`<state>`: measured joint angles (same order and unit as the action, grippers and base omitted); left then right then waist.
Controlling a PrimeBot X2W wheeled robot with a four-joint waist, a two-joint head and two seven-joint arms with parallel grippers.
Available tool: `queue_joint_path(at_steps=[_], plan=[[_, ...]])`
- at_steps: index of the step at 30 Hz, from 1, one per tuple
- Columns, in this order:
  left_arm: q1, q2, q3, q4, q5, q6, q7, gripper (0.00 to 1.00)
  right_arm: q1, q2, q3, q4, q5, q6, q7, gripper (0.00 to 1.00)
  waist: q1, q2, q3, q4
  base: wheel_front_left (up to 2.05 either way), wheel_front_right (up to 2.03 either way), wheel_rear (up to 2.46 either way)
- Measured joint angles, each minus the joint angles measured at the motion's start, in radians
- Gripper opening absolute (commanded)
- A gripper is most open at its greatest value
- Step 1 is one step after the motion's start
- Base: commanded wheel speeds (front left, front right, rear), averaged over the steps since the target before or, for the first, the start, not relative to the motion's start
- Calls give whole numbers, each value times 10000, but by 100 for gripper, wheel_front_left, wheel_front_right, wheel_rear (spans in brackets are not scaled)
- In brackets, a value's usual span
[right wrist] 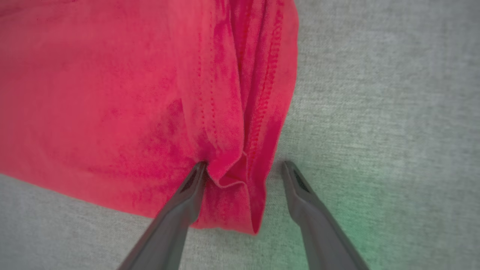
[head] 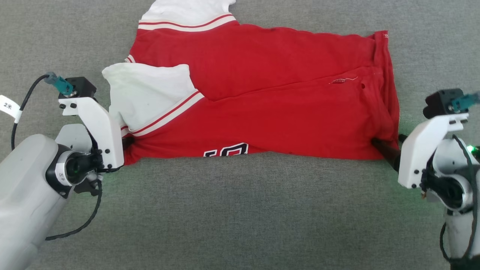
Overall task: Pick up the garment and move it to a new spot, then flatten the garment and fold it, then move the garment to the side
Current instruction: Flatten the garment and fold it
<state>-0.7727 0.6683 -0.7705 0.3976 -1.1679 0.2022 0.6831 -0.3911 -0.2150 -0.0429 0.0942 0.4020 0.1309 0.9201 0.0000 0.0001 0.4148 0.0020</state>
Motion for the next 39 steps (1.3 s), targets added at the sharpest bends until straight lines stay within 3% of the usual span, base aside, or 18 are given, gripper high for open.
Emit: queue_joint_path(at_steps=[1, 2, 3, 4, 5, 11, 16, 22, 33, 38, 39], plan=[[-29, -31, -17, 40, 4, -36, -12, 0, -139, -48, 90, 190, 13, 0, 128, 100, 0, 0, 17, 28, 0, 0, 0], [-53, -67, -25, 88, 15, -90, -29, 0, -281, -132, 228, 397, 21, 0, 286, 92, 0, 0, 34, 56, 0, 0, 0], [-80, -111, -27, 138, 15, -121, -52, 0, -412, -219, 370, 546, 102, -2, 447, 38, 0, 0, 45, 86, 0, 0, 0], [-93, -150, -29, 182, 15, -178, -84, 0, -522, -360, 535, 663, 201, -4, 568, 38, 0, 0, 55, 115, 0, 0, 0], [-114, -178, -35, 224, 15, -205, -119, 0, -603, -508, 679, 752, 255, -2, 658, 0, 0, 0, 65, 144, 0, 0, 0], [-139, -268, 13, 332, -27, -393, -253, 0, -788, -911, 805, 872, 913, 2, 974, 0, 0, 0, 15, 237, 0, 0, 0], [-66, -73, 48, -12, -82, -244, -173, 0, -690, -1363, 838, 251, 1400, 2, 1613, 0, 0, -1, -176, 271, 0, 0, 0], [384, 472, 67, -1367, -155, 391, 196, 0, -71, -1695, 449, -965, 1820, 0, 2579, 0, 0, -1, -398, 358, 0, 0, 0], [2181, 1797, 109, -4844, -558, 2288, 694, 0, 1750, -1795, -915, -2713, 2165, 0, 3854, 0, 0, -1, -481, 557, 0, 0, 0], [2732, 1883, -54, -5292, -556, 2560, 640, 0, 2107, -1578, -1174, -2696, 1958, 2, 3891, 0, 0, -1, -395, 573, 0, 0, 0], [2798, 1864, -104, -5265, -548, 2564, 627, 7, 2158, -1509, -1174, -2592, 1858, 0, 3833, 0, 0, -1, -372, 574, 0, 0, 0]])
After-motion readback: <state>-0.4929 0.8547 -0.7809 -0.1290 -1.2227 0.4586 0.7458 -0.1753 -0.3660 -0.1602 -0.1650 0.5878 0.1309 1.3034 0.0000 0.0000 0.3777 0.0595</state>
